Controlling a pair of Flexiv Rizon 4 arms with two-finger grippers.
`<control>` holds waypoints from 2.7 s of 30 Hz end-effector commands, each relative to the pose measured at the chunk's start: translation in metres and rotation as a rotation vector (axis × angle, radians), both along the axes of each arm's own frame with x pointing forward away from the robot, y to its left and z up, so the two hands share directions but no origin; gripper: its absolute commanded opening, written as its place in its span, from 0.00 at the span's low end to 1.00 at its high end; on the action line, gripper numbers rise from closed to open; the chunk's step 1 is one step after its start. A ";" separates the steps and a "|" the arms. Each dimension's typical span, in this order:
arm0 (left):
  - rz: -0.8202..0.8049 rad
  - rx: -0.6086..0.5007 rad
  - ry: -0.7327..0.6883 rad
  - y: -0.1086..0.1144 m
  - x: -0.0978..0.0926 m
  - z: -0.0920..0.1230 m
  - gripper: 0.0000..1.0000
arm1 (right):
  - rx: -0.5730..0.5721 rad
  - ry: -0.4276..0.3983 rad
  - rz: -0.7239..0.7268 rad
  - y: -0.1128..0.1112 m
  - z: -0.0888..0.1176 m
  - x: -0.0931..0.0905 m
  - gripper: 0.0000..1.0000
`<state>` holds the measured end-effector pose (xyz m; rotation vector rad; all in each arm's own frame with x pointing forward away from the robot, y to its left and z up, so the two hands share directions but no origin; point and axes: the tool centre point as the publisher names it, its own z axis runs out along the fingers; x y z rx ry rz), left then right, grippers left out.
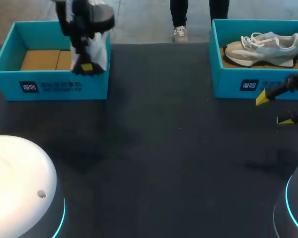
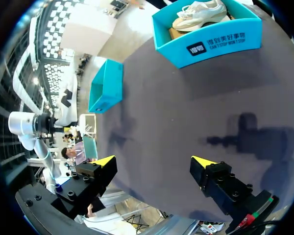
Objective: Take the shoe out of the shoebox, open the shoe tongue, remove and reinsert the insole, then place the shoe into the shoebox
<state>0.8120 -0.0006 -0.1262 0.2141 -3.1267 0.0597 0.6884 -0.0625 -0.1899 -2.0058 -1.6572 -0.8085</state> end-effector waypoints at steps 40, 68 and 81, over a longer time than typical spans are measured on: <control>-0.093 -0.068 0.003 0.164 0.171 -0.019 0.00 | -0.003 0.001 -0.002 0.001 0.000 0.000 1.00; -0.079 -0.074 -0.016 0.178 0.168 -0.017 0.00 | -0.003 0.001 -0.002 0.001 0.000 0.000 1.00; -0.117 -0.029 -0.042 0.190 0.181 -0.019 0.00 | -0.003 0.001 -0.002 0.001 0.000 0.000 1.00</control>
